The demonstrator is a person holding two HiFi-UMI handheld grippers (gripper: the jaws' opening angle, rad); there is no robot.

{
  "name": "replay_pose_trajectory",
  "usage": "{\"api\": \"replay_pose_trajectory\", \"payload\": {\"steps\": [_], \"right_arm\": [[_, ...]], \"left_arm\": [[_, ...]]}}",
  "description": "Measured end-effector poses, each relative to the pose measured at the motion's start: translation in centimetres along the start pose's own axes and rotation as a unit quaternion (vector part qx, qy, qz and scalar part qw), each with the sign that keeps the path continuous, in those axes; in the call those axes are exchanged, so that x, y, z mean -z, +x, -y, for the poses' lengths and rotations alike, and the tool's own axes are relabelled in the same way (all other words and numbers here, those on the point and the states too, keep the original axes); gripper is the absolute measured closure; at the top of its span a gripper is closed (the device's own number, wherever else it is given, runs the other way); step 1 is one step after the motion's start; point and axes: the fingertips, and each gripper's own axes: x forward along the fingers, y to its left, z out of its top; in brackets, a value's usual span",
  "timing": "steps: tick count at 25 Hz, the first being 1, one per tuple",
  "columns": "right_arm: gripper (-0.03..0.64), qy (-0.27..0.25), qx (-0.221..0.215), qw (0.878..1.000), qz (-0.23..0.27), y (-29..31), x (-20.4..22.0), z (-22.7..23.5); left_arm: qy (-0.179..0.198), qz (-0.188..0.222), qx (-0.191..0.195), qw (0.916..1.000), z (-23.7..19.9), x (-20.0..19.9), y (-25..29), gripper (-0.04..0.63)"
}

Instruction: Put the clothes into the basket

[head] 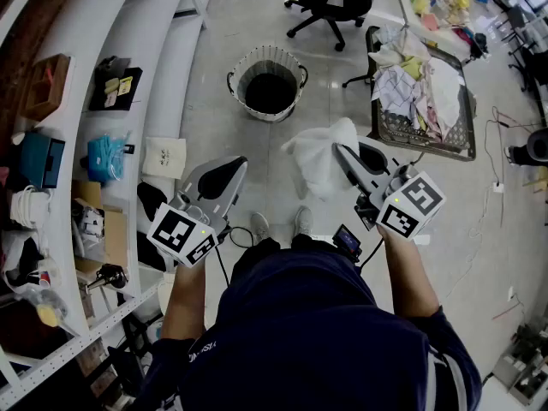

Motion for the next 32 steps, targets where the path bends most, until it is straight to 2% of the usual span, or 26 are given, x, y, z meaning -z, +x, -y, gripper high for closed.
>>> {"api": "replay_pose_trajectory", "payload": {"steps": [32], "right_arm": [[0.584, 0.005, 0.057, 0.998, 0.011, 7.4, -0.5, -5.0]], "left_arm": [[-0.018, 0.009, 0.035, 0.9992, -8.1, 1.2, -7.2, 0.591]]}}
